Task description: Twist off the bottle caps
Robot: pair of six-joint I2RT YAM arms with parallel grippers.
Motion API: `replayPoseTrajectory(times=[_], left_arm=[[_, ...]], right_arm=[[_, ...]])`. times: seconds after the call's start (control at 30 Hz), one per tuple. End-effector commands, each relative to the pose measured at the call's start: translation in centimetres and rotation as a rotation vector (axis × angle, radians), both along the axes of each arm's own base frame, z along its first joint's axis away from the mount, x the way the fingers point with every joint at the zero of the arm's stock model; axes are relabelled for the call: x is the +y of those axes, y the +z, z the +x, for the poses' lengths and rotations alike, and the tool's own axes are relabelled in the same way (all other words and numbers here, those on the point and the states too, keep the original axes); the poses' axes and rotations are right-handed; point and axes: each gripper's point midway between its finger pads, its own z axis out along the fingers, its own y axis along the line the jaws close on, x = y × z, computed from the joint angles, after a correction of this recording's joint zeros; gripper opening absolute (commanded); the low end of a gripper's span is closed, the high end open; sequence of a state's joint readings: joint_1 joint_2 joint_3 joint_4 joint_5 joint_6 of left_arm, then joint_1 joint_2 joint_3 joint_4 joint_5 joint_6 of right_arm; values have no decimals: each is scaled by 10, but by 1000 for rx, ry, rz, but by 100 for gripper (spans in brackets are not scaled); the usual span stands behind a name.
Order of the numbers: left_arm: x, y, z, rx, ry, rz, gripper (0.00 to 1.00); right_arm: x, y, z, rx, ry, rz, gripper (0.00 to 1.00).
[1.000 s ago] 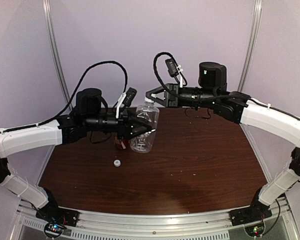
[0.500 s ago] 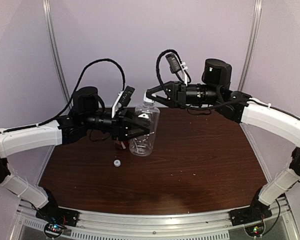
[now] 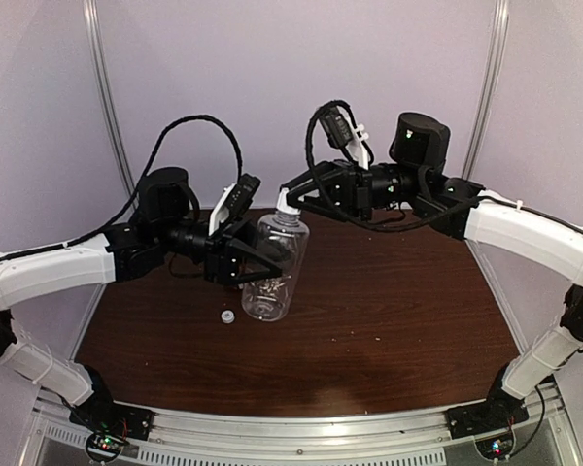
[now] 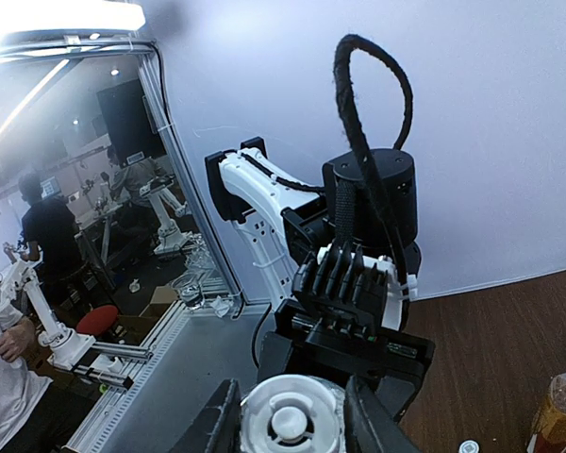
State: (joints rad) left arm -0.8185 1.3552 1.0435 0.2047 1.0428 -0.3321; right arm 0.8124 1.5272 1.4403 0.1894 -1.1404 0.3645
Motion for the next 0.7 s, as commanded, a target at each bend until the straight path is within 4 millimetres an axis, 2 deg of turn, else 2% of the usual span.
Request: replayPoseTrajectory(times=[0.0,0.2,0.3,0.43,0.67], left_arm=[[2,22,15,-128,112,-28,24],[1,12,45,-146,288,29,24],[0,9,58,-143,364,59,24],[2,7,73,-146,451,85,24],[5,13,84,-144,536,89,24]], right_arm=[[-3,0,16,24,-124,-60,43],[-14,14,40,86,-335,-68,71],[-21,19,50,122,-430,-65,79],[-28,12,71,178,-590,-99,85],[-34,-1,91,217,-769,-140,84]])
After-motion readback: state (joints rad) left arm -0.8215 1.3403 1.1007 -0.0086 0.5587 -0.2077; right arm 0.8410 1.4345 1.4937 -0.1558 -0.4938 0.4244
